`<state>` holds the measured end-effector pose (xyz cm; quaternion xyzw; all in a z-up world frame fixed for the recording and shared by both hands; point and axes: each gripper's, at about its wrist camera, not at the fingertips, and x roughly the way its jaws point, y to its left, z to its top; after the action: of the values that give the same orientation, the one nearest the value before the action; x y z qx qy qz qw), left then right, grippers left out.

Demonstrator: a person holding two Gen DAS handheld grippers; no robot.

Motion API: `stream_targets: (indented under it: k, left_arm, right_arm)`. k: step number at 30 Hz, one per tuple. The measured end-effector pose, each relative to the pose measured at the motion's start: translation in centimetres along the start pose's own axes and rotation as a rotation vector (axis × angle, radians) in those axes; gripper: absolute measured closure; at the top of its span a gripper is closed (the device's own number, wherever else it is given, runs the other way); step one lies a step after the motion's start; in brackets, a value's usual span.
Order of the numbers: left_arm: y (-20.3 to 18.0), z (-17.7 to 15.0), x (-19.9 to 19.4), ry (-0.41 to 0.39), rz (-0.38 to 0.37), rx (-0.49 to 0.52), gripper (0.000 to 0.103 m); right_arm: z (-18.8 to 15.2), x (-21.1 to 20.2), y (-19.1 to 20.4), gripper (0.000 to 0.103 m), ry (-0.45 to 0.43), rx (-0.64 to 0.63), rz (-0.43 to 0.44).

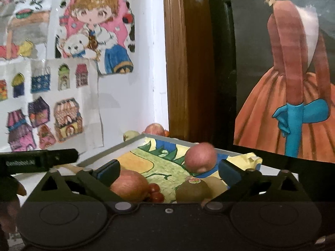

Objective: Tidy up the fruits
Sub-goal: 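Open the left tool to drop the banana in the tray while the right tool releases the apple, then withdraw both open tools from the tray toward the remaining fruit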

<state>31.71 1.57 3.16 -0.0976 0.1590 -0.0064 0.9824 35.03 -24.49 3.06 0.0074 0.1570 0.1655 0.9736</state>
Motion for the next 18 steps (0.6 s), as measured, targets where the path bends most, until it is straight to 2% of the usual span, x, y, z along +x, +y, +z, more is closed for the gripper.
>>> stream_targets:
  k: [10, 18]
  left_arm:
    - [0.1, 1.8, -14.4, -0.097, 0.049, 0.021, 0.0]
    - [-2.8, -0.5, -24.8, -0.096, 0.119, 0.096, 0.0]
  right_arm:
    - [0.1, -11.2, 4.0, 0.001, -0.04, -0.024, 0.004]
    - [-2.6, -20.2, 7.6, 0.001, -0.066, -0.048, 0.044]
